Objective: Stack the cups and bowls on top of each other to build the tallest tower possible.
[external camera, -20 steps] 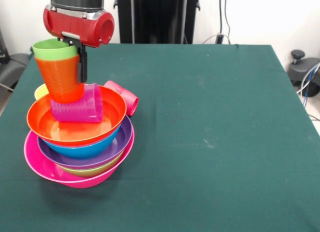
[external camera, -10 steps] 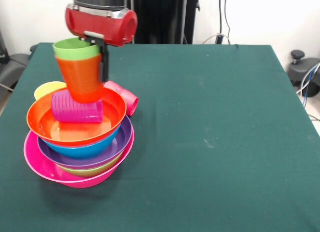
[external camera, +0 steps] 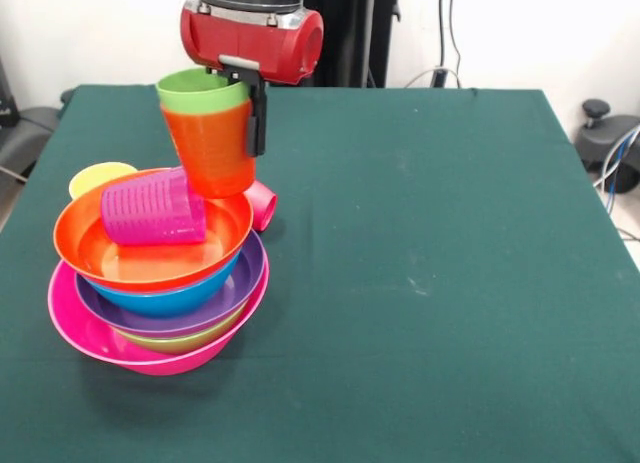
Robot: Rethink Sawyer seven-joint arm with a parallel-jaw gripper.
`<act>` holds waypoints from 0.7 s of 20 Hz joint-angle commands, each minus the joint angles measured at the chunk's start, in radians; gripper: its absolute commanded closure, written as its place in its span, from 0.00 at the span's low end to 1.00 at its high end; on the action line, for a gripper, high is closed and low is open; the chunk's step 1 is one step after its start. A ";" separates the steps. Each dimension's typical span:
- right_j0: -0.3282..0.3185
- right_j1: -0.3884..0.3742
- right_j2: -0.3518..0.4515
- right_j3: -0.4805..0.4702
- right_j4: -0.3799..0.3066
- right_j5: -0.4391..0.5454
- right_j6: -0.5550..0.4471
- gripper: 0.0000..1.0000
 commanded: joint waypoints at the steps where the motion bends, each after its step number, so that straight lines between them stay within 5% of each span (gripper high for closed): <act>1: 0.016 0.024 -0.003 0.074 0.009 0.091 0.043 1.00; 8: -0.005 0.035 -0.004 0.081 0.001 0.070 0.013 1.00; 14: 0.018 0.124 -0.023 0.044 -0.028 -0.007 0.046 1.00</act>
